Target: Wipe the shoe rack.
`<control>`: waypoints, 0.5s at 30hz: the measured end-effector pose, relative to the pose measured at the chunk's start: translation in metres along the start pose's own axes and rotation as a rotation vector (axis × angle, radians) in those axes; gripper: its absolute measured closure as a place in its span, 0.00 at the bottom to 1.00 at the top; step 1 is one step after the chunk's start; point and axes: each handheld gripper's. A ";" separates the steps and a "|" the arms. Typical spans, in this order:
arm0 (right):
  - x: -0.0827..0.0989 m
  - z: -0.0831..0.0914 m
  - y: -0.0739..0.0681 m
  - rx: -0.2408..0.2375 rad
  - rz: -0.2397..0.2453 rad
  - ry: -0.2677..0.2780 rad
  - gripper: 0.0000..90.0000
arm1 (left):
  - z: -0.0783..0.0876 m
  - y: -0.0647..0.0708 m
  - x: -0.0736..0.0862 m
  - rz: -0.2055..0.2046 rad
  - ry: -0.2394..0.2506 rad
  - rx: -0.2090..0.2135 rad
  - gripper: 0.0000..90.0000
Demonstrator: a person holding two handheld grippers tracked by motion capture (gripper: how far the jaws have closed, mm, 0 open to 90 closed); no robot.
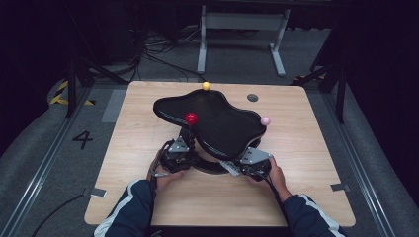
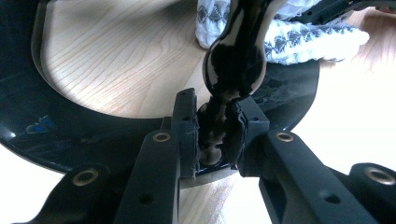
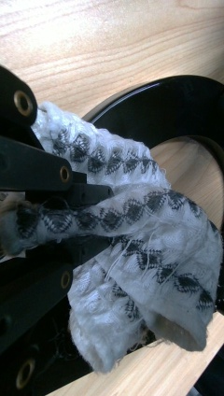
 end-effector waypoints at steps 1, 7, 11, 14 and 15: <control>0.001 0.000 0.001 0.000 -0.002 0.003 0.88 | 0.000 0.000 0.000 0.000 0.000 0.000 0.83; 0.014 0.000 0.023 0.075 -0.047 0.007 0.88 | 0.000 -0.001 0.000 -0.002 -0.001 0.005 0.83; 0.024 0.000 0.044 0.107 -0.129 0.003 0.88 | 0.000 -0.001 0.001 -0.002 -0.001 0.010 0.83; 0.028 0.000 0.053 0.130 -0.156 0.004 0.88 | 0.000 -0.001 0.001 -0.006 -0.001 0.011 0.83; 0.029 -0.001 0.055 0.142 -0.155 0.001 0.88 | 0.000 -0.001 0.001 -0.006 0.002 0.013 0.83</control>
Point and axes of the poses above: each handheld gripper's, and its own axes: z roughly backward along the jaws, x roughly out of its underside, y roughly to its right, and after that the axes turned 9 degrees about -y, right-handed
